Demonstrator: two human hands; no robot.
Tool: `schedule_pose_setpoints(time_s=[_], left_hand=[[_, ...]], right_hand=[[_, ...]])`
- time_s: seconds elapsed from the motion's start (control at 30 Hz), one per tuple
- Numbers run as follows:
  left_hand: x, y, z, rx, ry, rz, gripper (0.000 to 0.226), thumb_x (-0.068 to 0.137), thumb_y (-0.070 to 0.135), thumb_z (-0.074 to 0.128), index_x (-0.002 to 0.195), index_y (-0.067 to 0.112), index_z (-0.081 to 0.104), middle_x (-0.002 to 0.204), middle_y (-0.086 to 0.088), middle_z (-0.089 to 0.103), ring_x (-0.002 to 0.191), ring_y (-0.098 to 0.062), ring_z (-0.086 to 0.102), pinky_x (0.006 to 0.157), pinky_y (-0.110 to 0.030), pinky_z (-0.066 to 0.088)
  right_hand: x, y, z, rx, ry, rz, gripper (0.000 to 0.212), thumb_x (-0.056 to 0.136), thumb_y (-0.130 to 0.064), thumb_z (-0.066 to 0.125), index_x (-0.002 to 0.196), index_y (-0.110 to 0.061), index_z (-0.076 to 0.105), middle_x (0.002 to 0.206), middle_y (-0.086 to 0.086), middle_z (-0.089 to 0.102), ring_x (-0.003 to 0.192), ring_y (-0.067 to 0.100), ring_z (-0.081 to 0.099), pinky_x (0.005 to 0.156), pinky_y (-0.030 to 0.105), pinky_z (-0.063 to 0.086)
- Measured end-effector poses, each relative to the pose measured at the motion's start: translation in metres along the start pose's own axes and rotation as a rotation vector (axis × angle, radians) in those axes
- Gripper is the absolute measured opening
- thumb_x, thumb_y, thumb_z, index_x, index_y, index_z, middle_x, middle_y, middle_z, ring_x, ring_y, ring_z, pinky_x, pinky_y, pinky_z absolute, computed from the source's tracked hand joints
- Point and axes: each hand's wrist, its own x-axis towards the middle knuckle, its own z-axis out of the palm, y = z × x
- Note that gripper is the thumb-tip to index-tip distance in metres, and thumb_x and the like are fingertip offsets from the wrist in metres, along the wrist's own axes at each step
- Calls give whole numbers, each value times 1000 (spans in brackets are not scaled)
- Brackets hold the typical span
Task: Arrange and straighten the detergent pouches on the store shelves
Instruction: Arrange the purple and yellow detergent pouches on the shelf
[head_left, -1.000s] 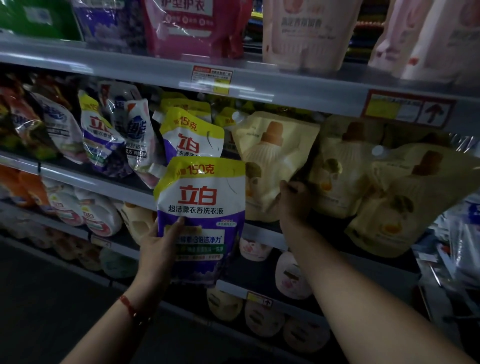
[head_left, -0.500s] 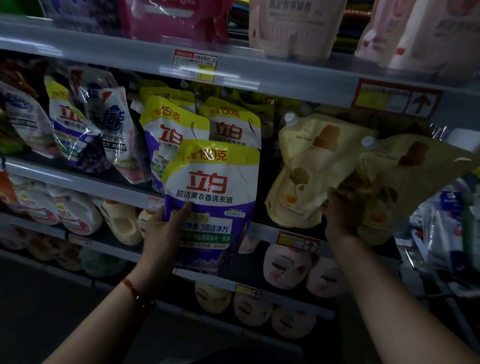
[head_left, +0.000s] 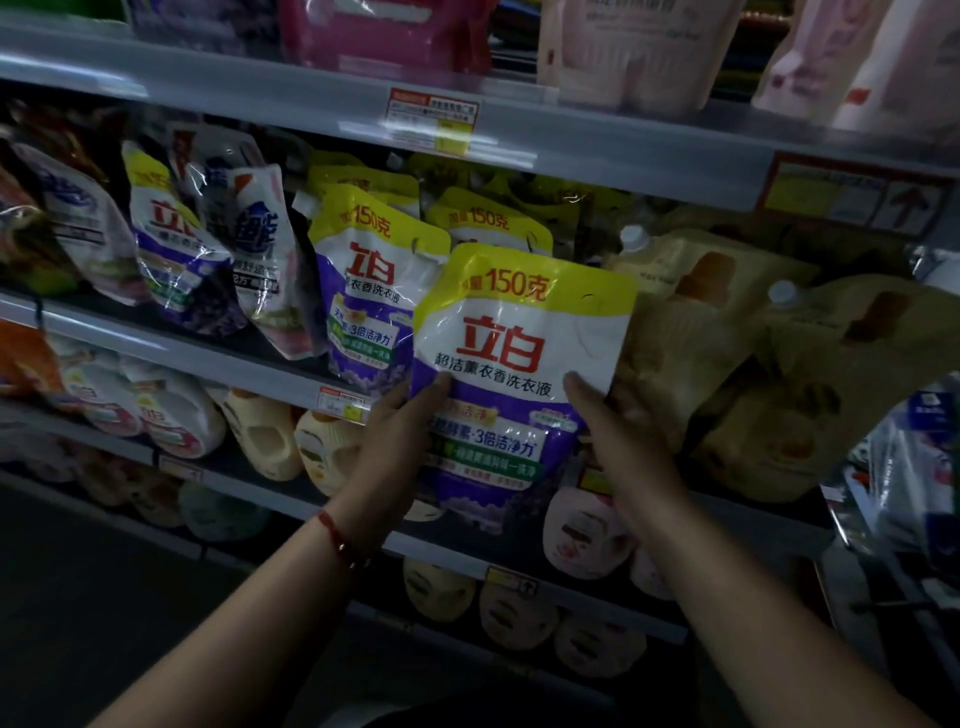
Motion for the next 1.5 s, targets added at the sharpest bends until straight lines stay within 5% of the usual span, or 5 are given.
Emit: schedule_pose_setpoints(time_s=[0.33,0.53,0.83,1.17,1.5], left_hand=[[66,41,0,405,-34,305,3,88,23,74,88,26,73,90,3,77,85,-12,73,83,-37,61],[93,47,7,709,50,451,19,87,32,75,86,17,64,73,15,63,63,7,60,51,-7,45],[120,5,6,918,191,478,28,88,39,72,98,17,58,101,-1,58,90,-19,58,70,-30,47],[95,-39,-7,1234,91,679,76,85,29,74,150,13,38,128,-16,54,114,-34,54,90,-49,52],[51,-53,19,1431,-95,819,71,92,53,40,155,21,31,160,-17,29,145,-44,28,113,-59,28]], right_hand=[[43,-37,4,38,93,-191,12,92,-23,66,86,-32,66,84,-17,71,72,-2,70,63,19,56],[73,-43,15,46,190,-111,6,91,-26,68,86,-23,67,80,-10,70,59,-2,65,50,16,50],[107,-6,32,-264,270,-59,21,97,-26,57,98,-8,67,75,-3,57,65,12,54,57,21,41],[70,18,46,-440,158,-257,90,87,-13,61,155,-25,5,156,7,26,135,22,40,92,33,51],[30,7,-21,-1346,-180,-349,81,98,-39,46,156,-18,-6,163,5,-18,149,22,-17,121,36,-7]])
